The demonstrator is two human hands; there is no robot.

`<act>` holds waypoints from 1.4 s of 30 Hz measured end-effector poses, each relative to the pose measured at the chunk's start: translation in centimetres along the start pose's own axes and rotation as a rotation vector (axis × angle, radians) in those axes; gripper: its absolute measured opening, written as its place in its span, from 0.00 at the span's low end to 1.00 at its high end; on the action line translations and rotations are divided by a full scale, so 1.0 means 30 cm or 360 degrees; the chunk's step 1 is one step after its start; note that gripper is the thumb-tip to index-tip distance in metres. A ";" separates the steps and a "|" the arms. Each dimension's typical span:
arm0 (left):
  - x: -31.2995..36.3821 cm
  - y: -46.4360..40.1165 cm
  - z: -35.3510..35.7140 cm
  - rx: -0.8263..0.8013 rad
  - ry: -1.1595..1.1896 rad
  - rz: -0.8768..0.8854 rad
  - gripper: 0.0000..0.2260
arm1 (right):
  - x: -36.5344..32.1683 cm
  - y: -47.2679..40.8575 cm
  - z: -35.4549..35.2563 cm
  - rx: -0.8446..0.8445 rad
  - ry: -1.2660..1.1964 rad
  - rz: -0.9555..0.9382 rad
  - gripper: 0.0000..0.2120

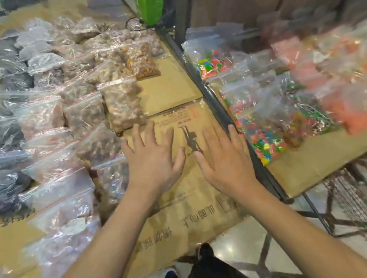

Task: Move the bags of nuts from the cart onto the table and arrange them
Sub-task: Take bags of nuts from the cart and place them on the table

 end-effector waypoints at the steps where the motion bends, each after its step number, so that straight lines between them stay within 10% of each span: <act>1: 0.040 0.013 0.021 -0.0019 0.0003 0.0057 0.31 | 0.034 0.036 0.000 -0.0003 0.0010 0.0051 0.32; 22: 1.337 0.338 0.670 -0.0499 -0.0111 0.1176 0.28 | 1.181 0.917 0.101 -0.0072 -0.0014 0.1159 0.33; 42: 2.127 0.185 1.310 -0.0882 -0.0180 0.1372 0.26 | 2.028 0.998 0.318 -0.0238 -0.0197 0.1559 0.33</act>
Point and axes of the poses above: each hand's wrist, its own y-axis away from the middle knuckle, its own z-axis out of the palm, x = y × z, the point moved 6 cm from there along -y, towards the middle knuckle, and after that the axes turned 12 degrees about y, right-handed, at the moved point
